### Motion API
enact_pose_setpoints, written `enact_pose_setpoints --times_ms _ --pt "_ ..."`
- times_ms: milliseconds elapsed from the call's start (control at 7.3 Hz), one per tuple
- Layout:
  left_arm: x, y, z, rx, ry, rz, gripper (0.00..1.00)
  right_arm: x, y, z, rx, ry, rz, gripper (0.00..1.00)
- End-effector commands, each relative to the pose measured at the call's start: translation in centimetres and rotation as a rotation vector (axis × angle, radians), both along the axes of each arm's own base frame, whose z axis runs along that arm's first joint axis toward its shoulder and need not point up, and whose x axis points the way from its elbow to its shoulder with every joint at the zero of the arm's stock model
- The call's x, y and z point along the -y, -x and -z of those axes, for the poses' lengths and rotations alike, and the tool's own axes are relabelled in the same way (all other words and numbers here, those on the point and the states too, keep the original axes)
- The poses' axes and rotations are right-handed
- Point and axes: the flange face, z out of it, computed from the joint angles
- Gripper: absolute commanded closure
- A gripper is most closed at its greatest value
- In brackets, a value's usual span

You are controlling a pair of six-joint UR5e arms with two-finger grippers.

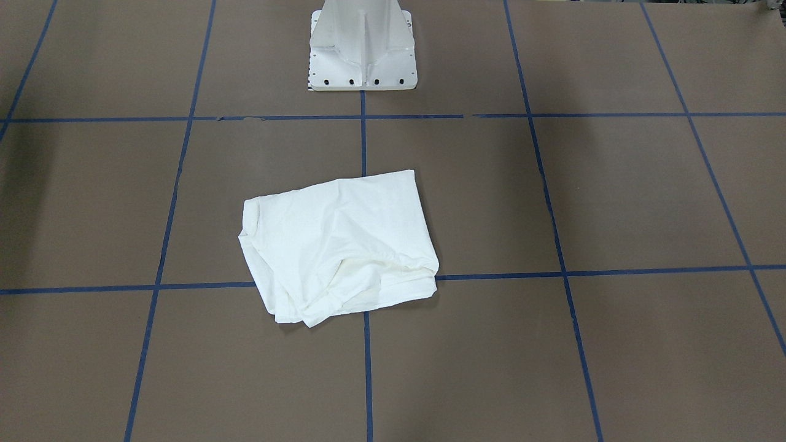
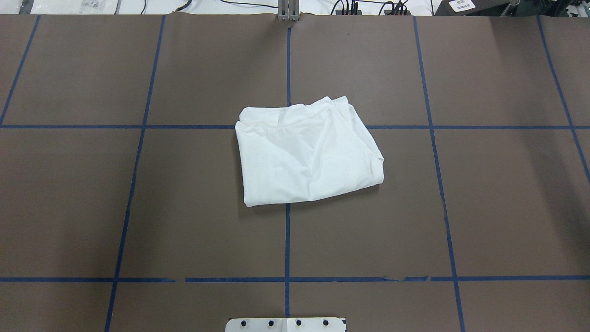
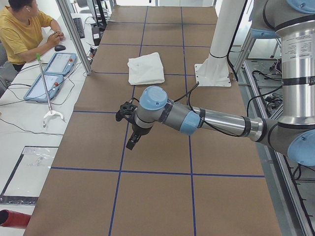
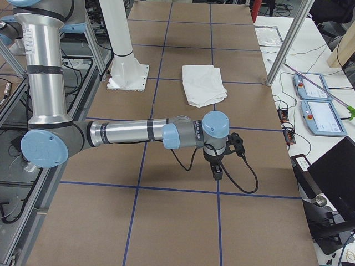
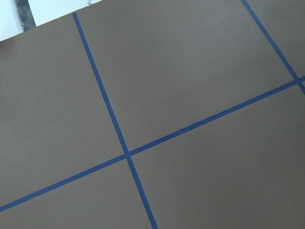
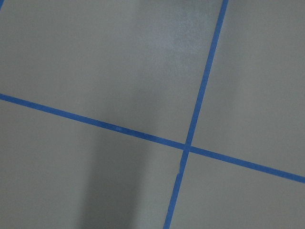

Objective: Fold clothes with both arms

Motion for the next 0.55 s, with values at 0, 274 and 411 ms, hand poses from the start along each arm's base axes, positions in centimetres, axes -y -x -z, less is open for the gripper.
enact_pose_setpoints --times_ms 0,274,411 --pt "0.02 0.0 -0.54 -0.002 0.019 0.001 0.0 0.4 0.39 -0.93 -0.022 -0.04 0.006 0.0" --pt "0.2 -0.01 -1.14 -0.004 0.028 0.0 0.0 0.58 0.64 -0.84 -0.03 -0.043 0.009 0.0" --pt "0.2 -0.01 -0.93 -0.003 0.02 0.0 0.0 0.69 1.05 -0.76 -0.03 -0.044 0.016 0.0"
